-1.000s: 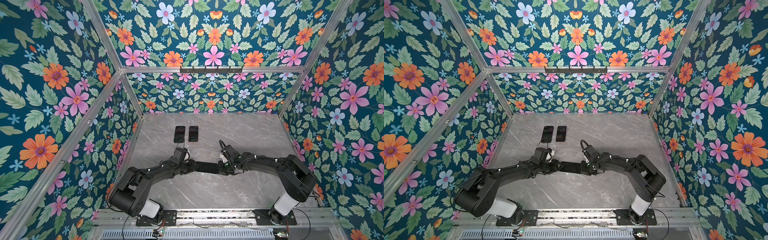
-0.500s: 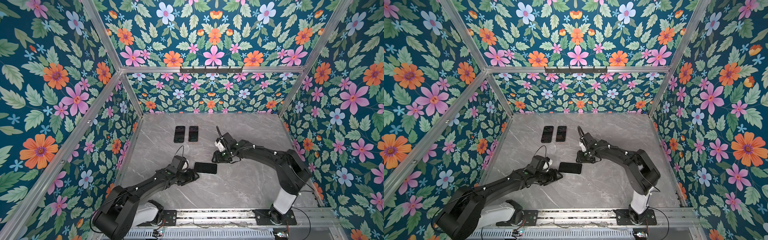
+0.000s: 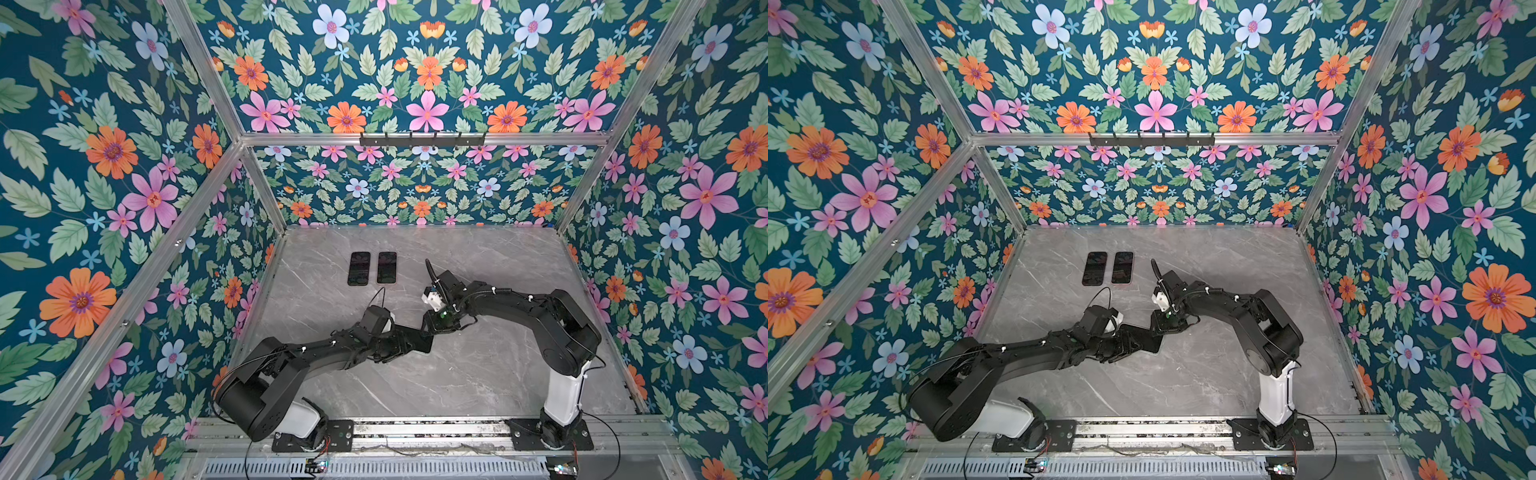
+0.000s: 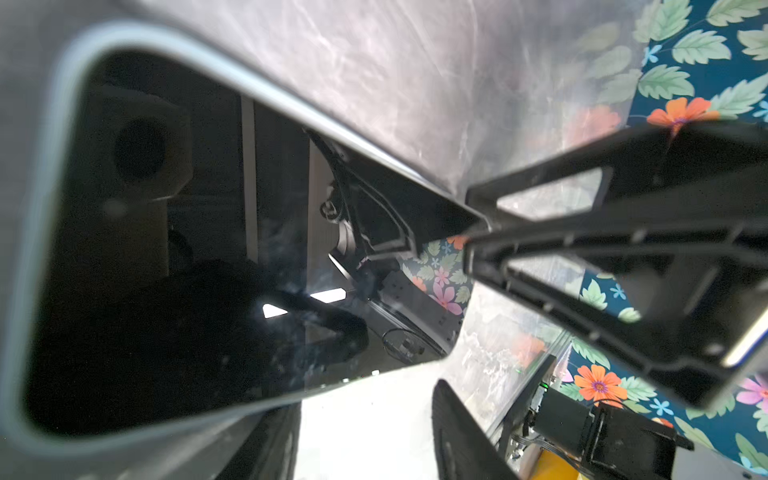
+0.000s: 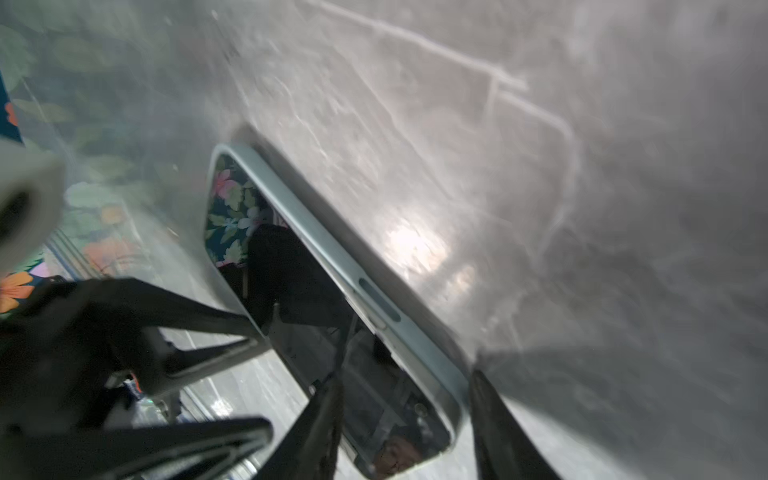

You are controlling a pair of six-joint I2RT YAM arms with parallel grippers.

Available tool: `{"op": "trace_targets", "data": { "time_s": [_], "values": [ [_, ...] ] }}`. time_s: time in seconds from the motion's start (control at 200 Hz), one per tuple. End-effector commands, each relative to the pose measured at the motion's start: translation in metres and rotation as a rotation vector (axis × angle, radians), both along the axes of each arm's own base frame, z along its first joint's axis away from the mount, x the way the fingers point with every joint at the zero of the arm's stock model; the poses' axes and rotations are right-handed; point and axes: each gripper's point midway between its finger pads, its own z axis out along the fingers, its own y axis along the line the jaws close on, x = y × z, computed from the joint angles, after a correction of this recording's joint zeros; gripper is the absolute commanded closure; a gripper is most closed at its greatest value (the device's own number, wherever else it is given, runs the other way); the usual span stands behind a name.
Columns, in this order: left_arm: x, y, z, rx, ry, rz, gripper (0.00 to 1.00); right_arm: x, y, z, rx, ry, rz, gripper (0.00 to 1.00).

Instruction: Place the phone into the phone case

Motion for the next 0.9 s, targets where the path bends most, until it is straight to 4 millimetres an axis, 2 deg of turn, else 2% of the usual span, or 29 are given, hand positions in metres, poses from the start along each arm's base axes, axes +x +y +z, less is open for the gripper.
{"op": "trace_targets", "data": {
  "time_s": [0.0,0.21,0.315,0.495,0.505,0.58,0.665,0.795,0.895],
  "values": [
    [0.007,0.001,-0.005,0.033,-0.016,-0.004,0.51,-0.020,0.004,0.003,0.045,0.049,0.007,0.55],
    [0.020,-0.009,-0.001,0.040,-0.028,-0.035,0.59,-0.047,0.008,0.002,0.066,0.071,-0.011,0.62],
    [0.020,-0.012,-0.003,0.045,-0.021,-0.046,0.61,-0.053,0.007,0.001,0.071,0.074,-0.048,0.62],
    [0.006,0.006,-0.010,0.120,0.051,-0.026,0.62,-0.049,-0.013,0.009,0.004,0.060,-0.203,0.60],
    [0.005,0.008,-0.010,0.127,0.058,-0.025,0.62,-0.047,-0.014,0.017,0.013,0.047,-0.225,0.59],
    [-0.003,0.014,-0.002,0.150,0.112,-0.006,0.61,-0.044,-0.026,0.021,0.011,0.056,-0.399,0.54],
    [-0.009,0.006,0.012,0.082,0.165,0.026,0.62,-0.040,-0.035,0.017,-0.005,0.072,-0.542,0.50],
    [-0.008,-0.005,0.022,-0.020,0.212,0.115,0.67,-0.038,-0.024,0.015,-0.021,0.113,-0.514,0.50],
    [-0.009,-0.003,0.021,0.043,0.214,0.131,0.68,-0.038,-0.015,0.015,0.005,0.126,-0.475,0.50]
  ]
}}
